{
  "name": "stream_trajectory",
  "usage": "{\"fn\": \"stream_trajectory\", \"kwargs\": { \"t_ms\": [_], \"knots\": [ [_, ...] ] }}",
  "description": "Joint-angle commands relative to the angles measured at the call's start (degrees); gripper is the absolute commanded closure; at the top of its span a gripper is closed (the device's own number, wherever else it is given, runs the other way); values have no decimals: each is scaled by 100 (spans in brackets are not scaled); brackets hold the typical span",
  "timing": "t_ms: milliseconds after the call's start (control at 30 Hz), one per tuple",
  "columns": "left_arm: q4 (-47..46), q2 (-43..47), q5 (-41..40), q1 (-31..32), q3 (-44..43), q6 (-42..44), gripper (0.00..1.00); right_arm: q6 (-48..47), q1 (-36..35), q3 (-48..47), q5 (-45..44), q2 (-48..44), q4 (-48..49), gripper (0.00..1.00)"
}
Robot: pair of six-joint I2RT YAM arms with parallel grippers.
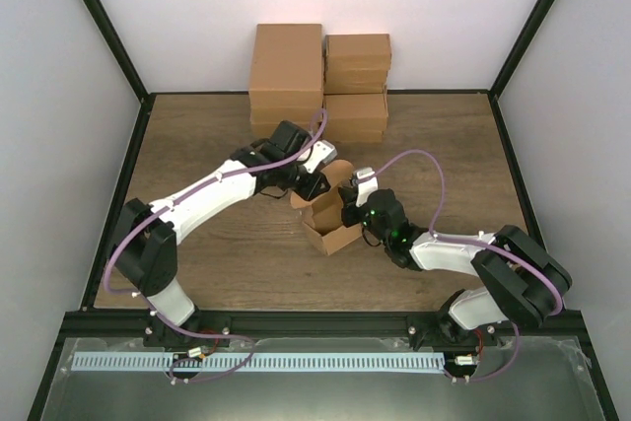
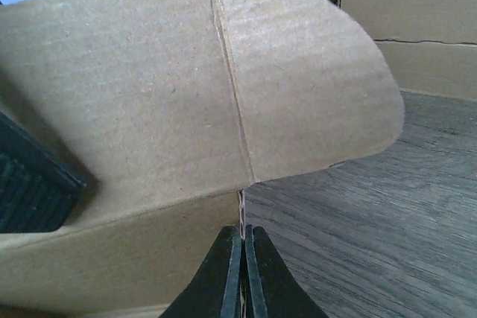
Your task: Fold the paper box
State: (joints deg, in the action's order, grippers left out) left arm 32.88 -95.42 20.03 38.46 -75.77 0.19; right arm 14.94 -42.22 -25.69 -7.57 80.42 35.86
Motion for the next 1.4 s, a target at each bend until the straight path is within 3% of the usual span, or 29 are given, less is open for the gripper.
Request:
{"fn": "stream_trajectory", "kwargs": {
  "t_ms": [0,267,600,767,1100,1367],
  "knots": [
    [129,-63,-336,258,-153,80,80,-62,-63,47,-7,-64,54,99],
    [263,-150,-795,514,-257,161,96,23,-67,30,-126,-103,-14,99],
    [381,-255,-1075,654,-333,251,96,52,-63,9,-171,-120,-74,98],
    [391,-252,-1156,736,-351,280,96,28,-63,-76,-27,-229,-218,86],
    [401,-325,-1297,812,-351,326,96,108,-58,-339,-77,-476,-870,79],
    [408,-303,-1362,818,-352,333,96,280,-51,-559,-254,-1088,-1826,62]
  ]
}}
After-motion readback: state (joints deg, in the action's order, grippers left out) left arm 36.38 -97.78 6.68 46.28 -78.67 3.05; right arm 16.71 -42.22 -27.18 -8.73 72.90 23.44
